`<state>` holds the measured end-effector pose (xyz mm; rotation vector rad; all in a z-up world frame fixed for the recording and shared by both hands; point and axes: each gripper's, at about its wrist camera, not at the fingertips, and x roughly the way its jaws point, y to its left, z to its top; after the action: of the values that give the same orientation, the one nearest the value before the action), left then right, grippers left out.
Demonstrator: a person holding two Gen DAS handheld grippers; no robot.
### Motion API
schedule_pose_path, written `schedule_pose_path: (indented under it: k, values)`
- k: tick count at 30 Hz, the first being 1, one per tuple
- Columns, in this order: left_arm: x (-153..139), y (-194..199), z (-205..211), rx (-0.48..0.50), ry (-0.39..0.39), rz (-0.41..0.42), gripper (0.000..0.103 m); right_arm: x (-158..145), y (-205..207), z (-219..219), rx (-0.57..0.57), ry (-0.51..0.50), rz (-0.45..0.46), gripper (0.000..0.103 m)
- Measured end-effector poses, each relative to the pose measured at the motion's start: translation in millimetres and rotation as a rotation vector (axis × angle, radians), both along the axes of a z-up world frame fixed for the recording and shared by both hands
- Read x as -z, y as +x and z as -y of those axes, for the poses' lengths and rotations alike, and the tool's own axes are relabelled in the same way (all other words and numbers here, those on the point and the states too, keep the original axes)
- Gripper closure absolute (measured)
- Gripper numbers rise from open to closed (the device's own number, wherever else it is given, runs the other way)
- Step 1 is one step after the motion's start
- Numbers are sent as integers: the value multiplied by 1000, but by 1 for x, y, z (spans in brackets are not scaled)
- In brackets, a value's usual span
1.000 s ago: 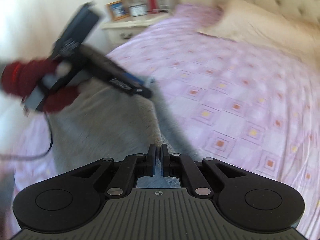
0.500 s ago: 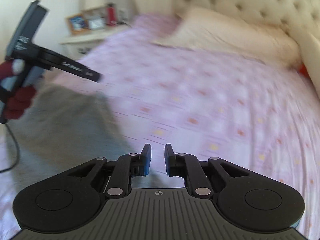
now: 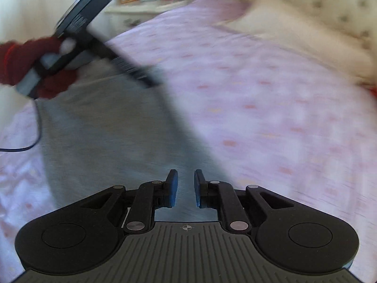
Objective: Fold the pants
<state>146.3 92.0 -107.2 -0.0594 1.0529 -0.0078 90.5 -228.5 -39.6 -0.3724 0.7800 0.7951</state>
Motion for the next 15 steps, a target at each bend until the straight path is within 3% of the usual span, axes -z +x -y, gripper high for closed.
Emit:
schedule_pose_path:
  k: [5,8,9,10,11,13,15]
  values:
    - [3,-2,15,67,82,12,47,12,18,40,163,-22,-23,88]
    - [3,-6,11,63,67,24,47,41,15,45,205,-92,-42,87]
    - [3,-5,9,64,61,22,47,43,12,48,216,-56,4,85]
    - [3,-5,9,63,57,20,47,46,12,53,255,-54,16,72]
    - [2,-5,8,63,54,16,47,45,14,55,323,-56,23,68]
    - [2,-4,8,65,57,12,47,39,12,53,492,-132,81,78]
    - [2,-3,9,66,62,12,47,31,-7,53,481,-79,116,79]
